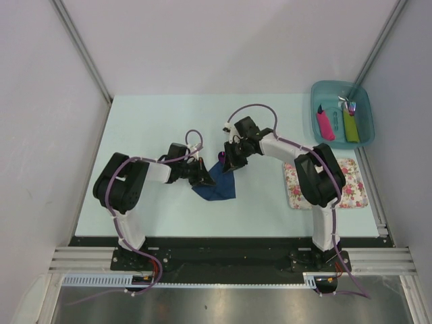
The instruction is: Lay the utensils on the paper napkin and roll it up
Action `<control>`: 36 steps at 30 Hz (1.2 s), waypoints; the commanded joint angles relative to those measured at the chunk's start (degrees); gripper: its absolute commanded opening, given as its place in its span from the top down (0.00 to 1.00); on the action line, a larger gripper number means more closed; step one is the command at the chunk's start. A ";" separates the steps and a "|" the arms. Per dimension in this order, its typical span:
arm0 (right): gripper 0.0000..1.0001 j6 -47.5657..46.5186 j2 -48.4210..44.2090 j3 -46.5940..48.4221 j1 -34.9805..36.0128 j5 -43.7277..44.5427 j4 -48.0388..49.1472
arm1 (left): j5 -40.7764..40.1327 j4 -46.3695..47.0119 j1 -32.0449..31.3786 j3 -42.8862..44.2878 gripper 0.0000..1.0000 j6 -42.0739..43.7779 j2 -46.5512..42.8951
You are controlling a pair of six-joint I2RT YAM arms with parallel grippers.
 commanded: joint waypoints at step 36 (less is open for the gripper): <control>0.99 -5.79 9.63 1.87 2.82 6.42 1.73 | 2.10 10.19 0.85 -6.02 0.83 -0.31 -9.46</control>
